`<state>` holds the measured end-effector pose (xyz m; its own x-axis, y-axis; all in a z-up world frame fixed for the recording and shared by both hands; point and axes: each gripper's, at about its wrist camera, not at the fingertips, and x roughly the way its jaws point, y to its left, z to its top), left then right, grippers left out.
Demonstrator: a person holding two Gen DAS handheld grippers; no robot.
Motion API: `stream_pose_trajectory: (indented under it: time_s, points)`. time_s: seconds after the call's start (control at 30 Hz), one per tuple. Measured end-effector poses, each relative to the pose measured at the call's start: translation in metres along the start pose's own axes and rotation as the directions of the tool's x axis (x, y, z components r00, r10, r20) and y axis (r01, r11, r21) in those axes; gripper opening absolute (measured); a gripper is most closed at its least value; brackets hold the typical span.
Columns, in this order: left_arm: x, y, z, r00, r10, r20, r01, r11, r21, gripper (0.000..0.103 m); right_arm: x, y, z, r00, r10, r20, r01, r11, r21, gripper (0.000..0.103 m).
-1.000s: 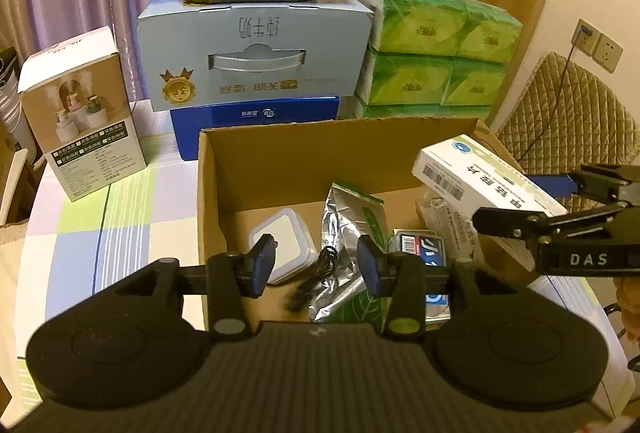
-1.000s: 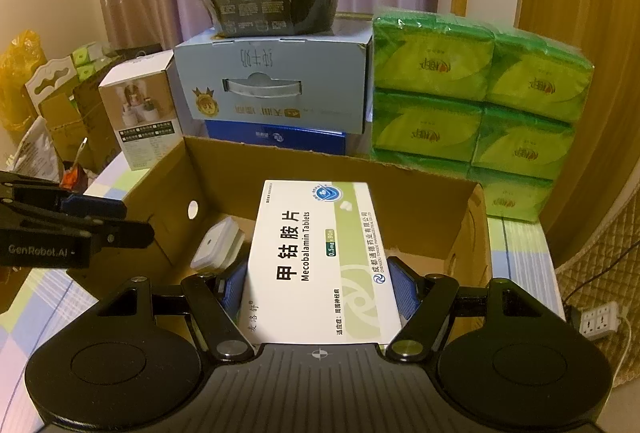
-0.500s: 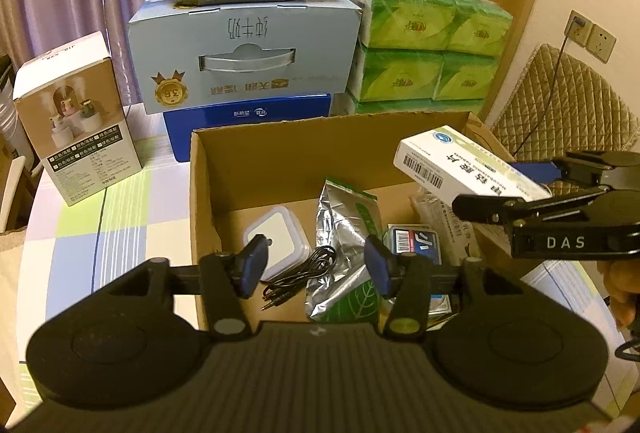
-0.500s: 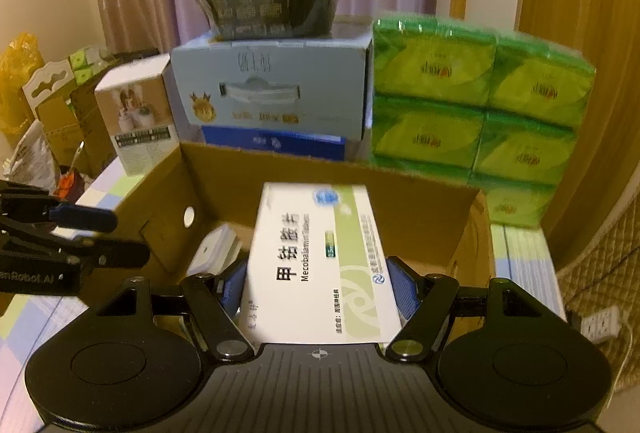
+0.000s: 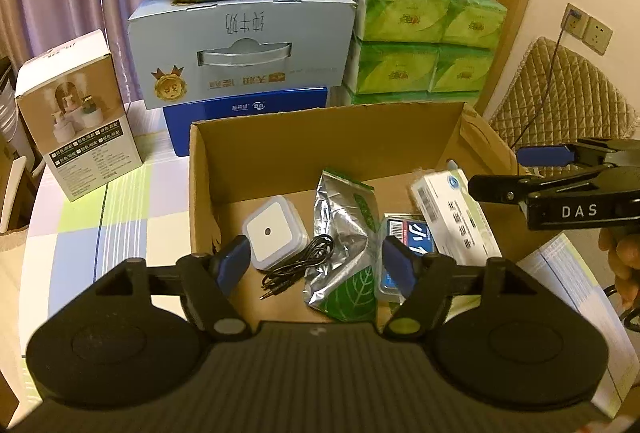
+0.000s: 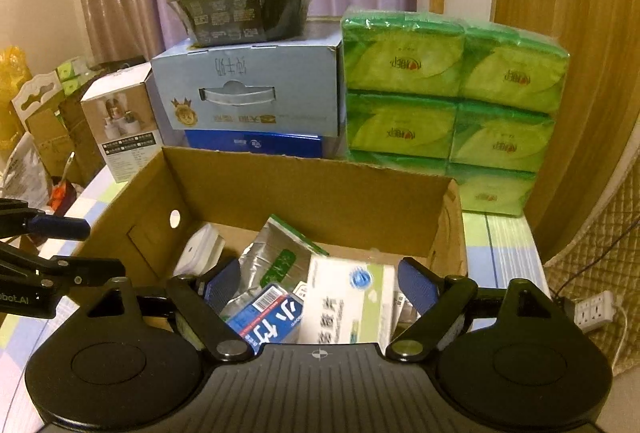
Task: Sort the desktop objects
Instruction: 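Open the left gripper to drop the cable while right drops the medicine box inside, then move both tools back from the cardboard box toward the spoon and candy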
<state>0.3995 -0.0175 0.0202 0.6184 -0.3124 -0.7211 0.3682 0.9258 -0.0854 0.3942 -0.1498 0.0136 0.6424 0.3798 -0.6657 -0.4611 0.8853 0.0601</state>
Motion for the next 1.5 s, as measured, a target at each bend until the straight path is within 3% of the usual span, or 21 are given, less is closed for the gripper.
stream_pose_trajectory:
  time_s: [0.2, 0.33, 0.87, 1.5]
  points:
    - [-0.015, -0.008, -0.001, 1.000, 0.009, 0.017, -0.010, 1.000, 0.024, 0.092, -0.015, 0.004, 0.000, 1.000, -0.005, -0.011, 0.005, 1.000, -0.017, 0.101]
    - [-0.027, -0.012, -0.004, 0.999, 0.029, 0.024, -0.031, 0.998, 0.048, 0.101, -0.025, 0.009, -0.001, 0.999, -0.009, -0.042, 0.008, 0.999, -0.033, 0.101]
    - [-0.098, -0.025, -0.031, 0.996, 0.071, 0.050, -0.078, 0.988, 0.136, 0.102, -0.088, 0.040, -0.018, 0.998, -0.010, -0.070, 0.004, 0.997, -0.083, 0.101]
    - [-0.162, -0.029, -0.088, 0.994, 0.083, 0.075, -0.092, 0.988, 0.124, 0.102, -0.140, 0.076, -0.066, 0.996, 0.030, -0.086, -0.037, 0.996, -0.077, 0.101]
